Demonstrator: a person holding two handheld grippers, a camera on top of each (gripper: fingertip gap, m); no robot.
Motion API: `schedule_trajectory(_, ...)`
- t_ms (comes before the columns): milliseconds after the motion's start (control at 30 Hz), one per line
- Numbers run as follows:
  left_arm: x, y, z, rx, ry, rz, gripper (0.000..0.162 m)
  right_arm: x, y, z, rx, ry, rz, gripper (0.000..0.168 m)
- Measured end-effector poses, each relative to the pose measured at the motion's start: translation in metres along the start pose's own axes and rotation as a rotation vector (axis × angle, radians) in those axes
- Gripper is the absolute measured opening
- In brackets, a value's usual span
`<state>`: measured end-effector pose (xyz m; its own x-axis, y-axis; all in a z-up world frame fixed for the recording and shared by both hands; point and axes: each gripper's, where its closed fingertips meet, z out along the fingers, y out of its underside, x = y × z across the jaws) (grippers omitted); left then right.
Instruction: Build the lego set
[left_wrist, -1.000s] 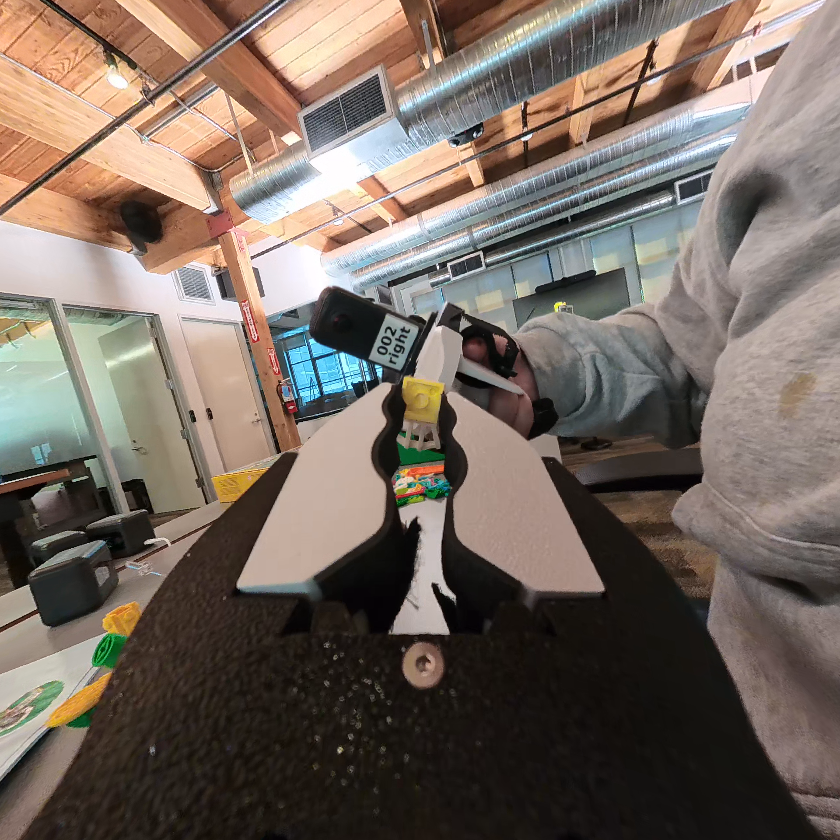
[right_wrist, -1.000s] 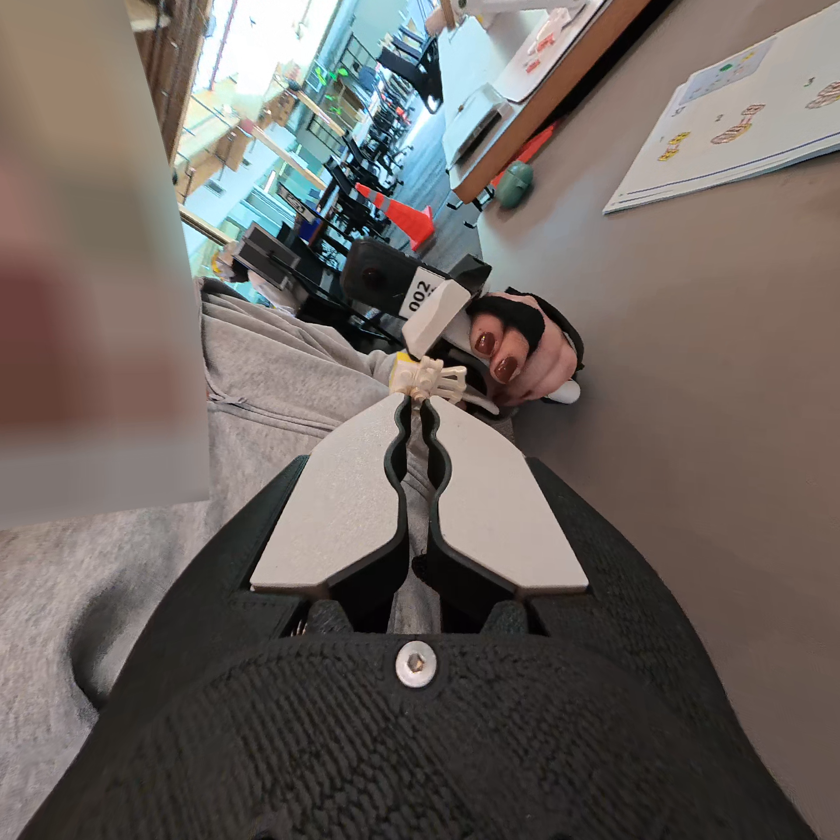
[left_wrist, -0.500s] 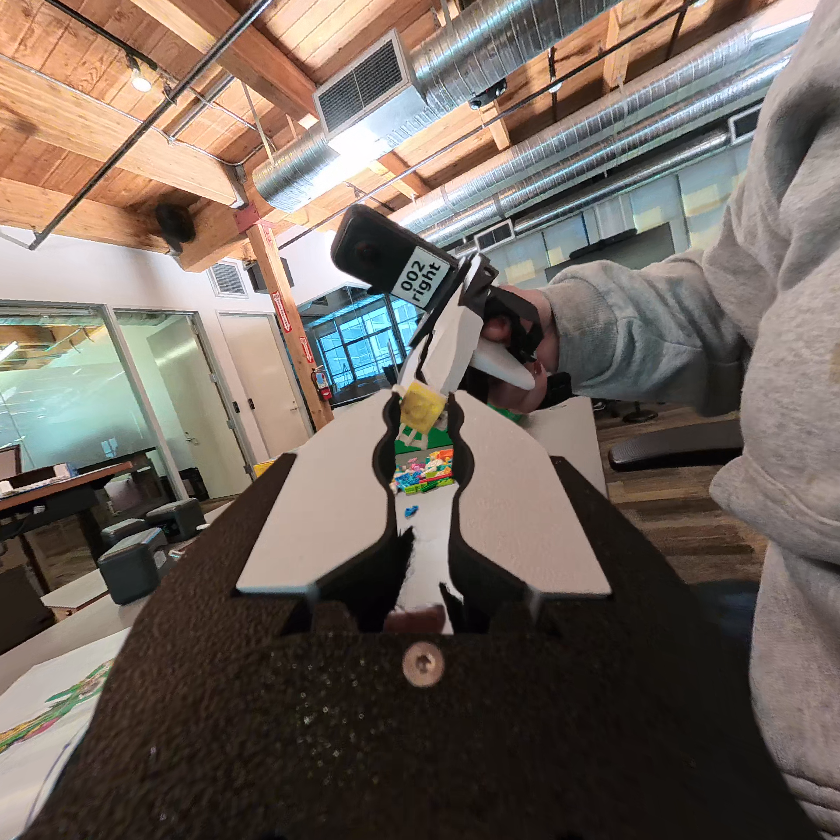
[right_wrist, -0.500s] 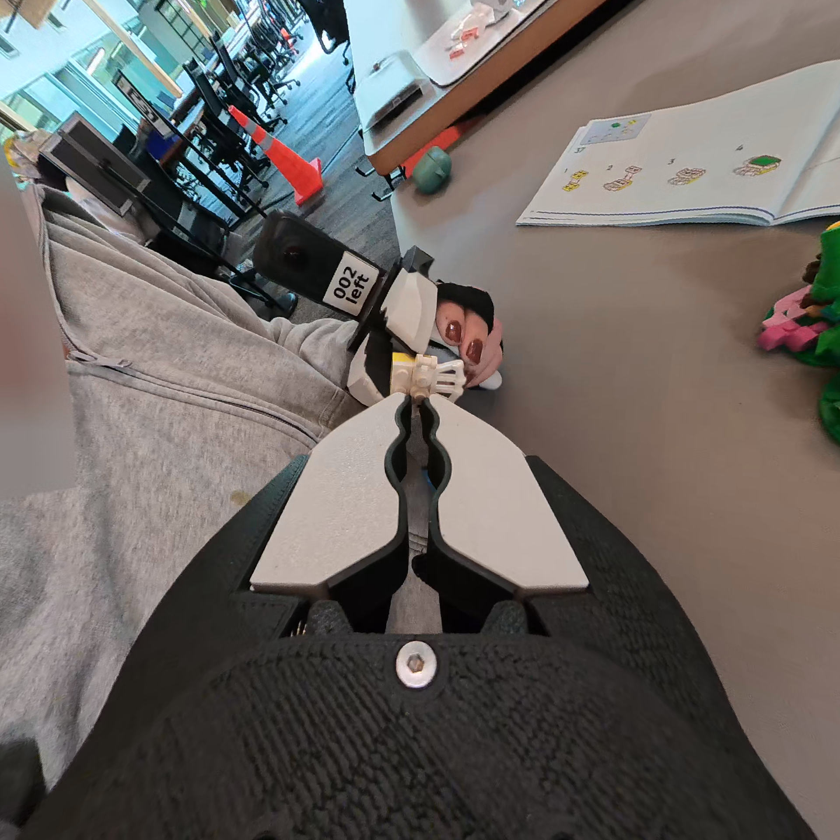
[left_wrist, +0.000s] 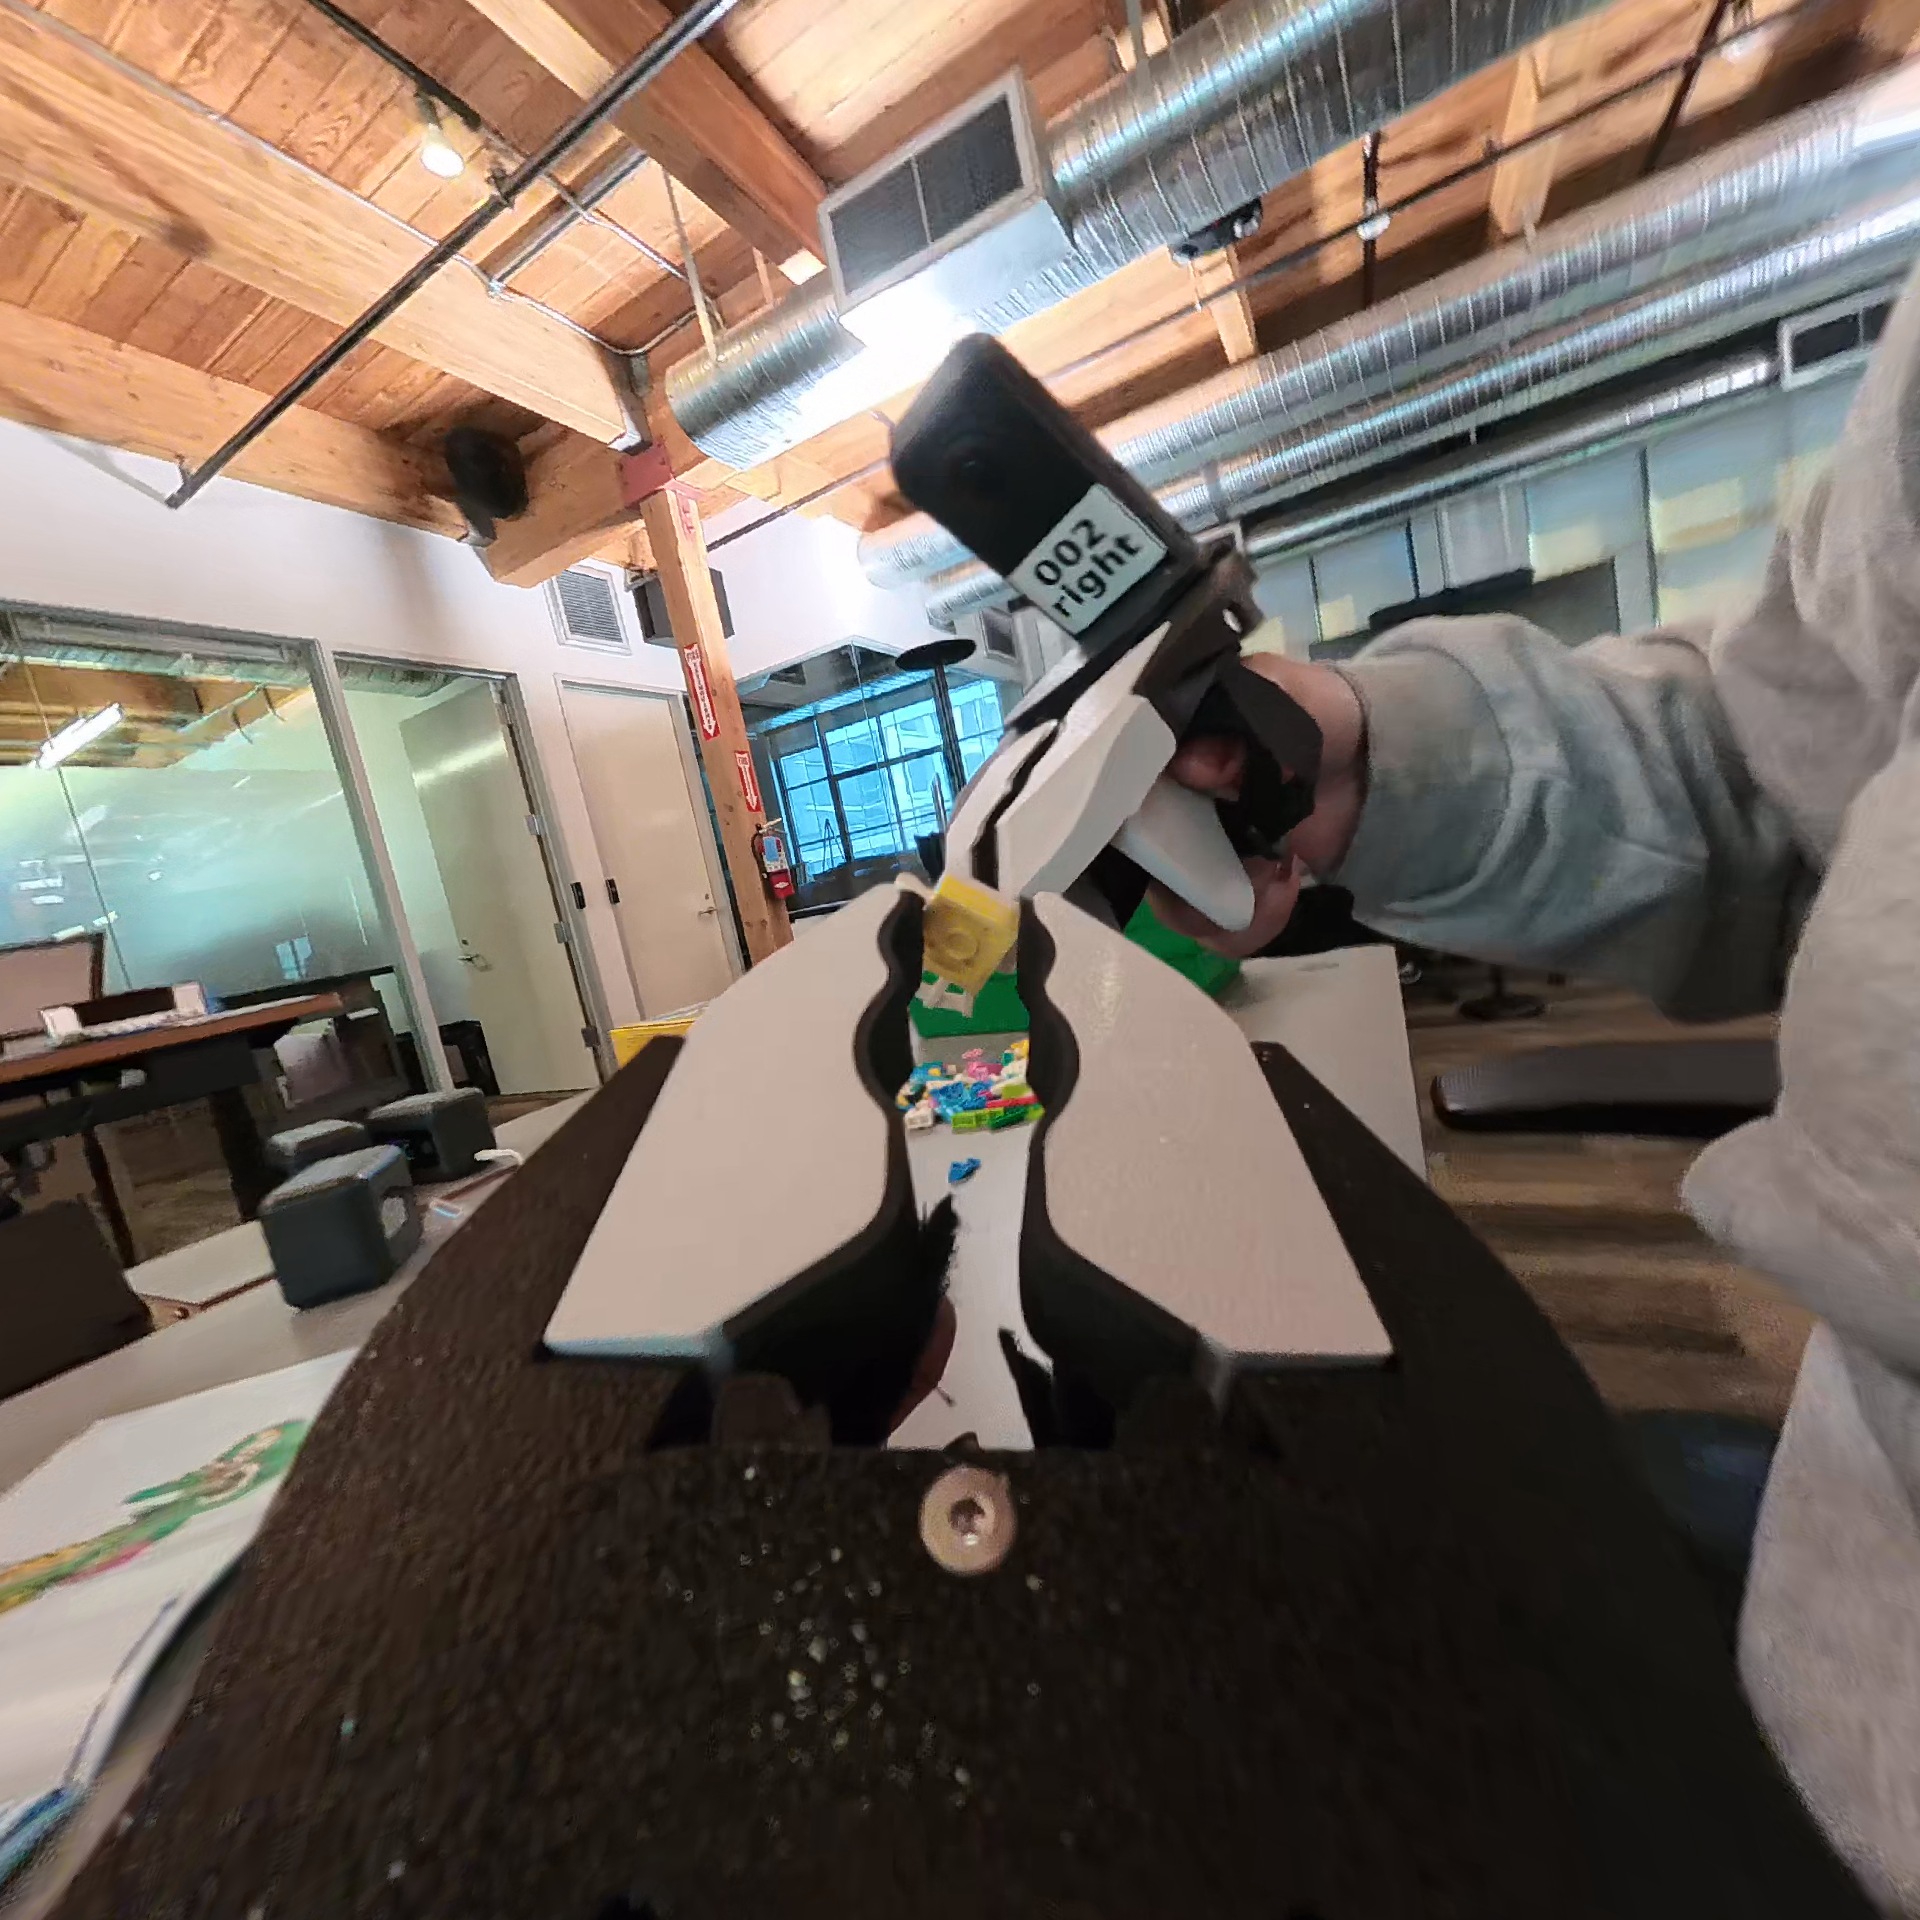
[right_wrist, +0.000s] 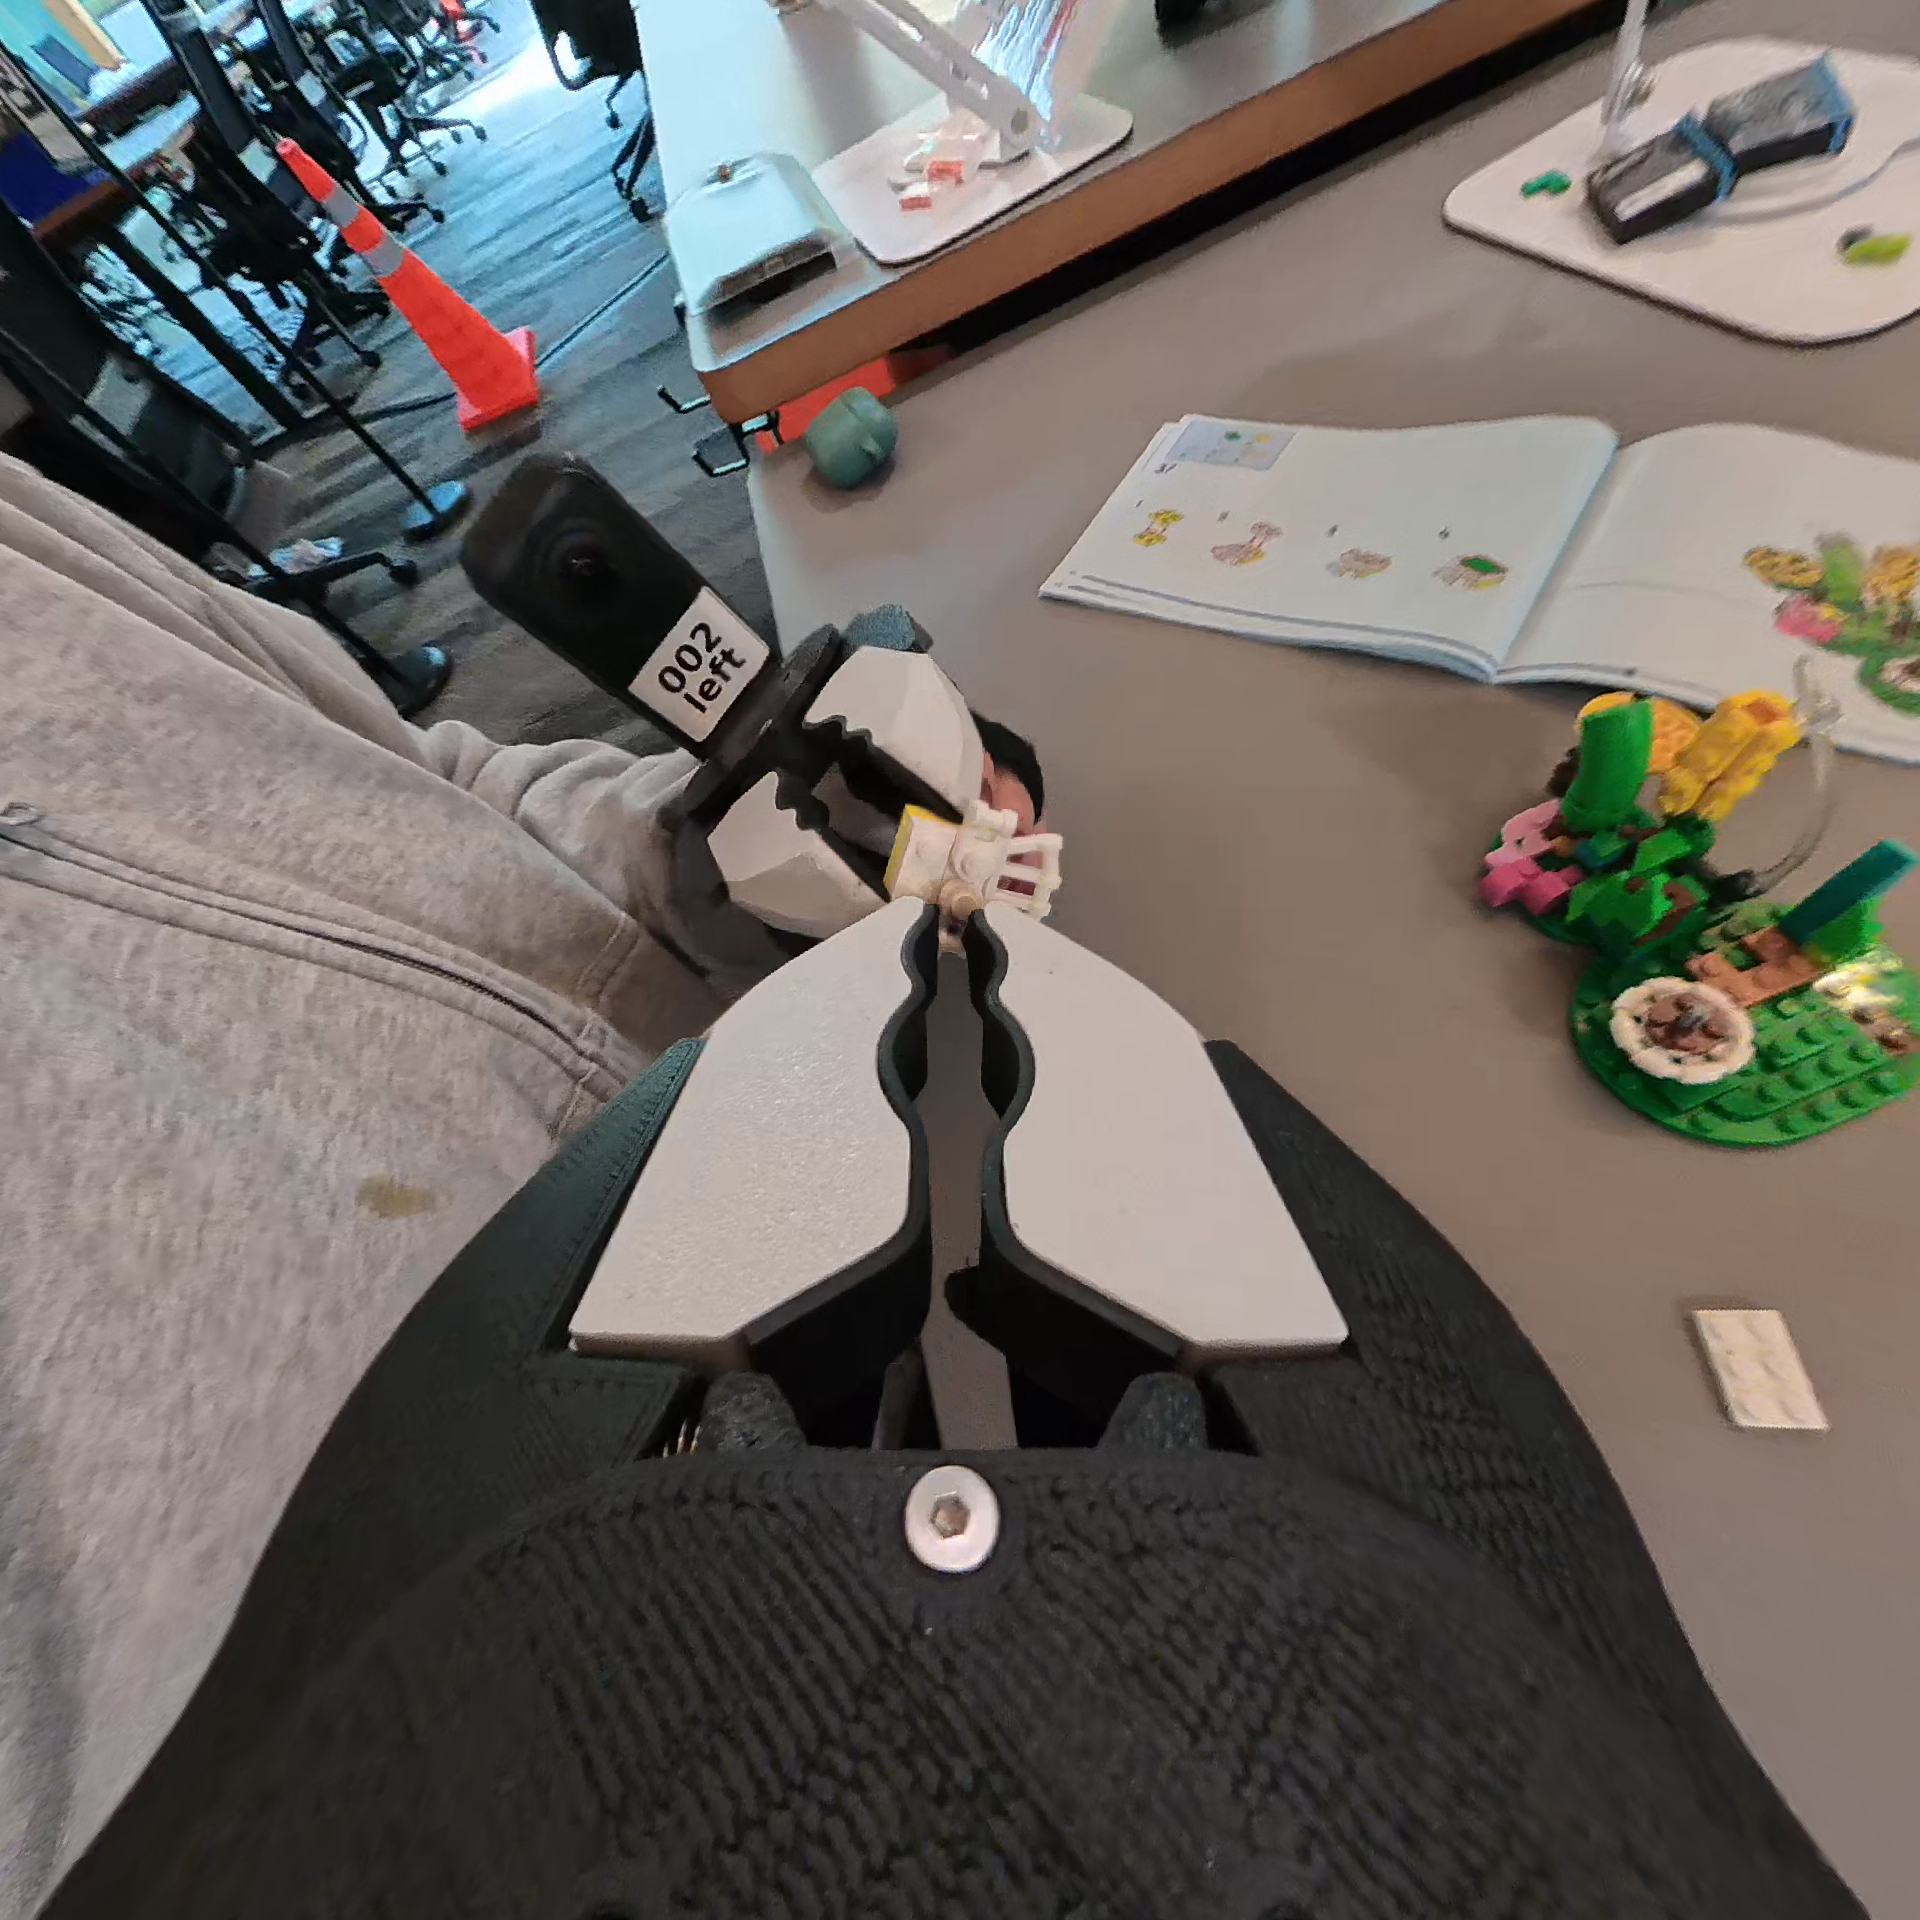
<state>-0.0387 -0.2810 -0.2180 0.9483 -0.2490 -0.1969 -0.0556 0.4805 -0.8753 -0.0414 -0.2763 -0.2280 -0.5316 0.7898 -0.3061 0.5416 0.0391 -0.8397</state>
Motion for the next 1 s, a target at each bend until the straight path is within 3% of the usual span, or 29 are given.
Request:
schedule_trajectory(133, -0.016, -0.009, -0.004, 0.081, -0.053, -0.161, 0.017, 0.005, -0.013, 0.0, 0.061, 0.095, -0.124, 0.016)
schedule_trajectory(200, -0.027, -0.015, -0.008, 0.146, -0.079, -0.282, 0.017, 0.009, -0.021, 0.0, 0.111, 0.17, -0.256, 0.033)
schedule_trajectory(300, -0.045, -0.019, -0.015, 0.237, -0.117, -0.492, 0.017, 0.015, -0.031, 0.0, 0.168, 0.39, -0.617, 0.038)
schedule_trajectory(433, -0.059, -0.017, -0.018, 0.347, -0.104, -0.816, 0.017, 0.016, -0.037, 0.012, 0.123, 0.749, -1.172, 0.042)
schedule_trajectory(500, -0.059, -0.014, -0.016, 0.385, -0.068, -0.955, 0.017, 0.012, -0.041, 0.019, 0.132, 0.847, -1.343, 0.039)
schedule_trajectory(633, -0.053, -0.016, -0.011, 0.419, -0.004, -1.072, 0.017, 0.013, -0.046, 0.027, 0.146, 0.911, -1.417, 0.032)
schedule_trajectory(1000, -0.05, -0.011, -0.008, 0.404, -0.007, -1.057, 0.017, 0.014, -0.046, 0.028, 0.164, 0.953, -1.444, 0.016)
